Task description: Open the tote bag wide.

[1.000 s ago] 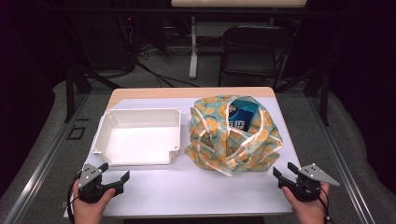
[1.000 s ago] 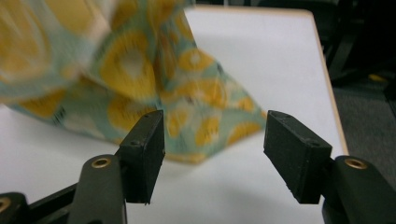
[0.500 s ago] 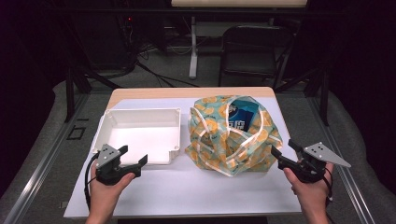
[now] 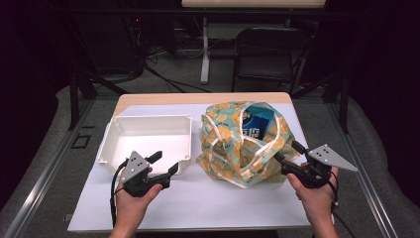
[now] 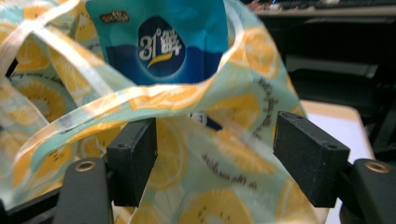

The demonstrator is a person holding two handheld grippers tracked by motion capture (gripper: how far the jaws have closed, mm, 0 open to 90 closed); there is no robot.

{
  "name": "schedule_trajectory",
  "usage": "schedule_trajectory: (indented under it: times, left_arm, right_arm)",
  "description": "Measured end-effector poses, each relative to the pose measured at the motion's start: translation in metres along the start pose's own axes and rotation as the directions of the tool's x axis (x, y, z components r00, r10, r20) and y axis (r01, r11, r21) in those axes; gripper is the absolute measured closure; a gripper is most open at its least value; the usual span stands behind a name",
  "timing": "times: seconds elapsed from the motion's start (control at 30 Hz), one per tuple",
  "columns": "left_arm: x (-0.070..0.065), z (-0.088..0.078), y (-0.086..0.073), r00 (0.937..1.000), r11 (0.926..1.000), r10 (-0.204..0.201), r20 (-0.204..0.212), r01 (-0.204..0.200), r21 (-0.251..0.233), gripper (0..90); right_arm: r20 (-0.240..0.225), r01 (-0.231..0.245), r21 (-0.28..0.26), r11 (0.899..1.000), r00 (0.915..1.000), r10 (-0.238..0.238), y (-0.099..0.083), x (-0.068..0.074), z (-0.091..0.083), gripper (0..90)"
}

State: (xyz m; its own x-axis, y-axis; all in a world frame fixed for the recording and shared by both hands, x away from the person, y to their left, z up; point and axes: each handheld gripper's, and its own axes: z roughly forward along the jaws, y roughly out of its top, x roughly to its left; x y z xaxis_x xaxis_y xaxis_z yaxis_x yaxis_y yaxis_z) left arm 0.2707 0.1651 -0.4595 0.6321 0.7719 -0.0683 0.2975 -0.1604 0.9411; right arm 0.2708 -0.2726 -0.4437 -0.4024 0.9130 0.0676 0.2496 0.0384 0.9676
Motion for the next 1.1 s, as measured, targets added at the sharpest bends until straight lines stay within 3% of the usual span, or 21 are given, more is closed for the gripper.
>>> schedule_trajectory:
  times: [0.03,0.13,0.17,0.2,0.27,0.33,0.47,0.57,0.6,0.67,0.73,0.8,0.83,0.87,0.9,0.93,1.0,1.1]
  left_arm:
    - [0.000,0.000,0.000,1.0000,1.0000,0.000,0.000,0.000,0.000,34.8]
    - [-0.008,0.004,0.020,0.9972,0.9996,0.022,0.072,-0.021,-0.017,36.1]
    - [-0.010,0.007,0.033,0.9881,0.9998,-0.010,0.153,0.013,-0.018,35.9]
    - [-0.013,0.010,0.040,0.9864,0.9996,-0.003,0.164,0.008,-0.026,35.6]
    - [-0.023,0.015,0.053,0.9885,0.9987,0.047,0.144,-0.044,-0.027,35.6]
    - [-0.030,0.021,0.061,0.9896,0.9979,0.061,0.131,-0.057,-0.030,35.4]
    - [-0.034,0.032,0.071,0.9893,0.9952,0.095,0.110,-0.093,-0.030,34.6]
    - [-0.033,0.040,0.074,0.9900,0.9962,0.083,0.114,-0.080,-0.033,35.0]
    - [-0.033,0.043,0.076,0.9900,0.9961,0.082,0.115,-0.078,-0.042,35.8]
    - [-0.033,0.045,0.079,0.9842,0.9963,0.081,0.158,-0.076,-0.040,41.0]
    - [-0.034,0.047,0.081,0.9817,0.9955,0.091,0.167,-0.086,-0.041,43.5]
    - [-0.034,0.048,0.083,0.9810,0.9948,0.100,0.166,-0.095,-0.036,47.9]
    - [-0.033,0.050,0.084,0.9805,0.9954,0.094,0.172,-0.090,-0.033,47.9]
    - [-0.030,0.053,0.086,0.9812,0.9965,0.083,0.174,-0.081,-0.020,59.4]
    - [-0.030,0.053,0.086,0.9812,0.9965,0.083,0.174,-0.081,-0.020,65.6]
    - [-0.027,0.055,0.087,0.9759,0.9973,0.073,0.205,-0.074,-0.004,71.8]
    - [-0.025,0.057,0.086,0.9736,0.9964,0.077,0.215,-0.083,0.017,83.0]
    - [-0.022,0.060,0.083,0.9733,0.9924,0.101,0.207,-0.113,0.049,89.4]
  right_arm:
    - [0.000,0.000,0.000,1.000,1.0000,0.000,0.000,0.000,0.000,30.1]
    - [0.027,0.021,0.002,1.000,0.9994,-0.021,0.005,-0.003,0.001,32.3]
    - [0.024,-0.001,-0.008,1.000,0.9997,0.001,0.005,-0.004,0.001,33.0]
    - [0.023,-0.015,-0.006,1.000,0.9996,0.015,0.005,-0.007,0.000,33.2]
    - [0.051,0.014,-0.010,1.000,0.9986,-0.014,0.004,-0.007,-0.001,32.6]
    - [0.040,0.032,-0.006,0.999,0.9987,-0.032,0.004,-0.005,-0.001,31.1]
    - [-0.063,0.015,-0.018,1.000,0.9979,-0.016,0.007,-0.002,-0.006,30.1]
    - [-0.083,0.005,-0.038,0.999,0.9966,-0.008,0.009,0.000,-0.010,29.7]
    - [-0.123,-0.014,-0.035,0.999,0.9924,0.010,0.011,0.003,-0.014,25.9]
    - [-0.185,-0.036,-0.012,0.999,0.9822,0.033,0.011,0.010,-0.012,19.6]
    - [-0.224,-0.018,0.007,1.000,0.9743,0.019,0.011,0.022,-0.010,14.1]
    - [-0.202,0.021,0.047,0.999,0.9794,-0.011,0.011,0.037,-0.003,14.1]
    - [-0.202,0.021,0.047,0.999,0.9794,-0.011,0.011,0.037,-0.003,14.1]
    - [-0.134,0.023,0.080,0.997,0.9908,-0.012,0.010,0.044,0.006,15.4]
    - [-0.116,0.019,0.081,0.997,0.9932,-0.010,0.009,0.044,0.009,18.4]
    - [-0.096,0.003,0.083,0.997,0.9954,0.005,0.008,0.043,0.013,26.7]
    - [-0.077,0.001,0.092,0.996,0.9970,0.006,0.006,0.040,0.018,53.1]
    - [-0.129,0.026,0.068,0.997,0.9914,-0.017,0.005,0.037,0.018,75.8]
